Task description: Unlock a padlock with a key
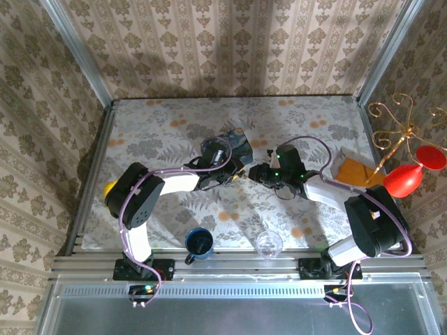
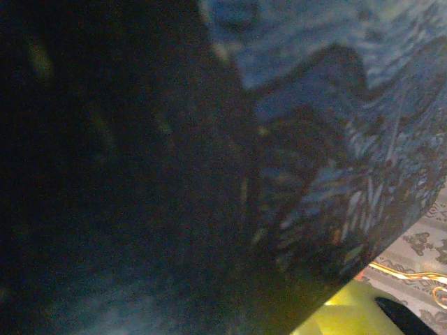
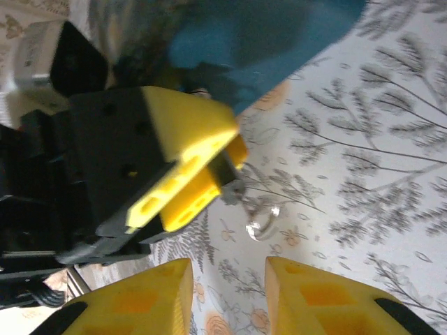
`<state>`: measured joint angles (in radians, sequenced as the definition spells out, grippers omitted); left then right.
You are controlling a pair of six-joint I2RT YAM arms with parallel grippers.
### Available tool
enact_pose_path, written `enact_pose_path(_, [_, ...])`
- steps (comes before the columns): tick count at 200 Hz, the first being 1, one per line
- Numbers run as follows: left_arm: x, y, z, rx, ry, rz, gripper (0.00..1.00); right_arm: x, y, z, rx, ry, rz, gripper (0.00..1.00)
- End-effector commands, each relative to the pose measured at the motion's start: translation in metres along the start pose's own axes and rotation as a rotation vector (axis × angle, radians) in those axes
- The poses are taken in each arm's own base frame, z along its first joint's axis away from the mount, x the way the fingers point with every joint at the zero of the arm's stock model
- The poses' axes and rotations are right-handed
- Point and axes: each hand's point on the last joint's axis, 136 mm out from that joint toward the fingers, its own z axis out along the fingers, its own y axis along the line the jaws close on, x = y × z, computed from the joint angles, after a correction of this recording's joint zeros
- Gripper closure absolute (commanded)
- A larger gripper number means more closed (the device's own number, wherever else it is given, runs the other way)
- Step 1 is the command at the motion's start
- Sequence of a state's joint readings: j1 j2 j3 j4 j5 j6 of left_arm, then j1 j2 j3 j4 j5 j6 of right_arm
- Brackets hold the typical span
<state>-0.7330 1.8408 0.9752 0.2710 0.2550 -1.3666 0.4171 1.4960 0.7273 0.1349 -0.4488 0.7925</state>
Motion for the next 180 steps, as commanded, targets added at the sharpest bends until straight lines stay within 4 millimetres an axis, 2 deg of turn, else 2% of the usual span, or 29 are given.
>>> enact_pose_path(1, [0.009,-0.002,-0.004,0.005,0.053,-0.023,1.00,-0.002,-0.007,0.005,0.055,0.017,-0.047,0.69])
enact_pose_path(68, [0.009,-0.005,-0.005,0.014,0.053,-0.020,1.00,-0.005,-0.011,0.022,0.067,0.054,-0.046,0.72])
enact_pose_path(109, [0.009,-0.007,-0.005,0.016,0.056,-0.018,1.00,-0.003,-0.014,0.029,0.056,0.061,-0.029,0.75])
enact_pose_path(180, [0.010,-0.009,-0.005,0.024,0.060,-0.012,1.00,-0.012,-0.016,0.034,0.033,0.028,0.020,0.84])
